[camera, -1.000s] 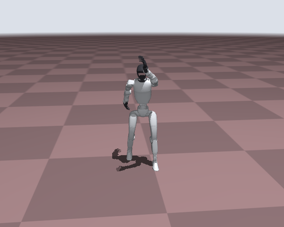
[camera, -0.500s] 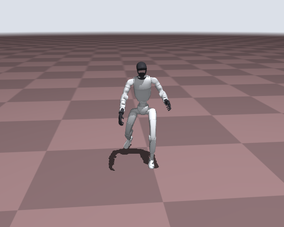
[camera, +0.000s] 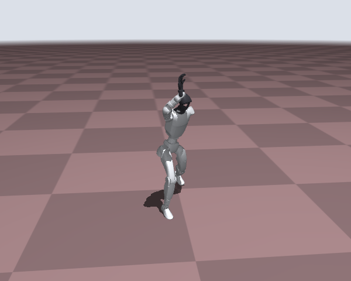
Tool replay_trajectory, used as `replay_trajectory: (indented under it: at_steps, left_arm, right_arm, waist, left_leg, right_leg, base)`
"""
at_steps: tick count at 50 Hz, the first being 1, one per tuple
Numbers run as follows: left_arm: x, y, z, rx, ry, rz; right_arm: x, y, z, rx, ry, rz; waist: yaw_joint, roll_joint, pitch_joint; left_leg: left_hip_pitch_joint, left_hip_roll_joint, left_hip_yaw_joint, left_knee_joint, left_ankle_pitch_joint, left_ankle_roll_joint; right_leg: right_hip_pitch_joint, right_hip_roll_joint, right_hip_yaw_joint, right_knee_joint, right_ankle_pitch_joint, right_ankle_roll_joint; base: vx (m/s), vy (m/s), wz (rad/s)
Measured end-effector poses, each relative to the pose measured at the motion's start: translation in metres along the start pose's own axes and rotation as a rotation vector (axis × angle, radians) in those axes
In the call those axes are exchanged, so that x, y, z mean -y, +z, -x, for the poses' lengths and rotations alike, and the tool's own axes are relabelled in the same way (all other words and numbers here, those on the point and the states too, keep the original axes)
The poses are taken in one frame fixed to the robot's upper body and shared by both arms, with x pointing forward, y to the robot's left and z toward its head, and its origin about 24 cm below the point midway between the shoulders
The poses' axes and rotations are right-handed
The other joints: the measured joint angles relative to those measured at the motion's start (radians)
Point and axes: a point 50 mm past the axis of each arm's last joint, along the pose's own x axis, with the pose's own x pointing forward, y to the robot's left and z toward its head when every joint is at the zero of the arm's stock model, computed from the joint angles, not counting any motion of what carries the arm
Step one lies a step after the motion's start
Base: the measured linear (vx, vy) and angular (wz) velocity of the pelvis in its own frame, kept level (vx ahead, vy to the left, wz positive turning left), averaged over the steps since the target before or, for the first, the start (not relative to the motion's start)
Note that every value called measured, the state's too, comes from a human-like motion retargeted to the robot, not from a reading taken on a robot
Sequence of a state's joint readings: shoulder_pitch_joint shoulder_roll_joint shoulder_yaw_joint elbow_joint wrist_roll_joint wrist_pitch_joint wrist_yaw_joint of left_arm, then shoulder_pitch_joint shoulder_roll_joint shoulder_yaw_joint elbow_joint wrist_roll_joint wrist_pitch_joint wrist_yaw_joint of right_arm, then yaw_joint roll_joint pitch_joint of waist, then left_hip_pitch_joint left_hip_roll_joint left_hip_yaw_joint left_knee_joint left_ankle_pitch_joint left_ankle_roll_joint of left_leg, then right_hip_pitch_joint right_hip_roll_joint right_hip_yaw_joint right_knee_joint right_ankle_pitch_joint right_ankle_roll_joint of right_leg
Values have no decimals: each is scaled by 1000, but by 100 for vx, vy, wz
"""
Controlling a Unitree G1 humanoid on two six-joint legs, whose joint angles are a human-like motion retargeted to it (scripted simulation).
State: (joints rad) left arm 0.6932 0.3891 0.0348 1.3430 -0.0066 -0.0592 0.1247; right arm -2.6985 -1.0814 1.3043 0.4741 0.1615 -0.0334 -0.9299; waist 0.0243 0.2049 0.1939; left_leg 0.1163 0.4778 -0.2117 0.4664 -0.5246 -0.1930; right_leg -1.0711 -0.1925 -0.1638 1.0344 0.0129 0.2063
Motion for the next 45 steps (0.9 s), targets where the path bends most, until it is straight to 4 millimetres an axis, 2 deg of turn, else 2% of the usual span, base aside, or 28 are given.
replay_trajectory:
  at_steps: [1,3,5,6,8,10,12,15,19,20,22,23,28,30,33,35,37,39,42,43,45]
  left_arm:
    - [14,38,-1,115,-44,-7]
    - [42,116,12,357,-143,-15]
    - [58,191,39,600,-181,-5]
    - [60,220,54,698,-155,10]
    - [60,260,80,862,-79,48]
    - [57,277,95,970,-2,63]
    - [52,274,95,1007,43,31]
    - [44,251,76,938,42,-10]
    - [37,208,45,717,-8,47]
    - [36,197,39,665,-15,53]
    - [35,177,29,585,-41,21]
    - [34,168,25,553,-28,9]
    - [48,137,17,437,-128,-20]
    - [57,132,17,421,-179,-16]
    - [66,135,23,447,-226,24]
    - [74,146,28,474,-274,85]
    - [76,159,33,494,-292,145]
    - [75,175,37,517,-266,201]
    - [74,216,51,587,-172,266]
    - [74,235,59,623,-137,271]
    - [74,278,80,708,-62,257]
  right_arm:
    - [-9,8,14,9,27,-58]
    - [-26,17,51,15,134,-148]
    - [-35,17,95,-14,266,-210]
    - [-37,12,117,-51,313,-224]
    - [-38,-2,159,-134,388,-210]
    - [-38,-22,196,-219,450,-126]
    - [-34,-47,227,-303,508,-11]
    - [-22,-83,257,-414,565,146]
    - [-3,-115,263,-568,518,239]
    - [1,-121,261,-610,496,242]
    - [4,-128,260,-717,527,142]
    - [11,-135,257,-744,473,179]
    - [18,-140,268,-895,557,-58]
    - [26,-142,275,-887,627,-22]
    - [39,-127,295,-908,499,-56]
    - [45,-114,322,-938,580,-85]
    - [60,-99,351,-984,661,-107]
    - [77,-84,380,-1051,730,-106]
    - [103,-61,425,-1162,847,-56]
    - [113,-53,443,-1195,905,-13]
    - [146,-34,486,-1276,1058,147]
  waist:
    - [-26,13,30]
    - [-39,39,73]
    - [-19,53,105]
    - [-13,54,115]
    - [-4,53,122]
    - [1,47,105]
    - [-7,32,82]
    - [-33,6,55]
    - [-44,-15,37]
    - [-47,-18,34]
    - [-58,-20,32]
    - [-63,-20,30]
    - [-98,-20,46]
    - [-115,-26,68]
    - [-149,-50,122]
    - [-135,-69,139]
    - [-102,-89,145]
    - [-75,-102,155]
    - [-62,-99,197]
    - [-69,-91,218]
    - [-108,-72,258]
  left_leg:
    - [-14,24,27,18,-63,7]
    - [-42,43,49,57,-145,14]
    - [-65,27,31,94,-163,20]
    - [-75,18,21,104,-147,24]
    - [-88,6,10,103,-97,27]
    - [-85,3,12,62,-31,18]
    - [-66,1,16,0,30,1]
    - [-37,-8,25,-73,95,-18]
    - [1,-32,48,-134,129,-16]
    - [13,-37,54,-149,135,-16]
    - [35,-47,62,-175,143,-17]
    - [44,-50,64,-184,145,-21]
    - [77,-81,55,-196,167,-15]
    - [88,-101,50,-200,190,-10]
    - [99,-123,59,-197,217,-12]
    - [99,-172,81,-214,257,-17]
    - [64,-197,123,-173,238,-13]
    - [1,-205,157,-60,167,-5]
    - [-94,-191,185,166,-1,17]
    - [-108,-180,195,217,-61,33]
    - [-96,-158,222,235,-164,64]
  right_leg:
    - [-22,-18,-7,33,-1,-17]
    - [-53,-31,-6,56,18,-49]
    - [-51,-25,2,24,51,-63]
    - [-31,-23,1,-11,65,-61]
    - [13,-11,-7,-96,100,-52]
    - [56,7,-15,-191,146,-30]
    - [105,16,-23,-279,180,-4]
    - [174,9,-35,-379,202,22]
    - [215,4,-25,-450,228,20]
    - [220,2,-22,-459,233,21]
    - [234,-3,-19,-472,240,26]
    - [243,-7,-18,-481,243,32]
    - [308,-22,-22,-549,276,50]
    - [347,-28,-29,-604,304,56]
    - [387,-40,-104,-656,341,56]
    - [401,-61,-195,-710,378,56]
    - [357,-66,-292,-629,306,39]
    - [283,-32,-248,-502,193,27]
    - [148,5,-154,-301,79,-14]
    - [99,-7,-155,-226,64,-21]
    - [20,-51,-167,-77,30,-1]
  base:
    - [-32,20,84]
    - [-31,18,26]
    - [-22,14,-13]
    - [-13,11,-10]
    - [-6,8,-9]
    - [-1,3,-9]
    - [2,3,5]
    - [4,7,20]
    - [1,11,-4]
    - [1,11,-9]
    - [1,11,-2]
    - [1,11,4]
    - [0,11,3]
    - [-4,8,-5]
    - [-7,3,-27]
    - [-10,15,-95]
    - [-10,8,-134]
    - [-9,1,-119]
    - [-5,1,-75]
    - [4,4,-30]
    - [16,2,18]
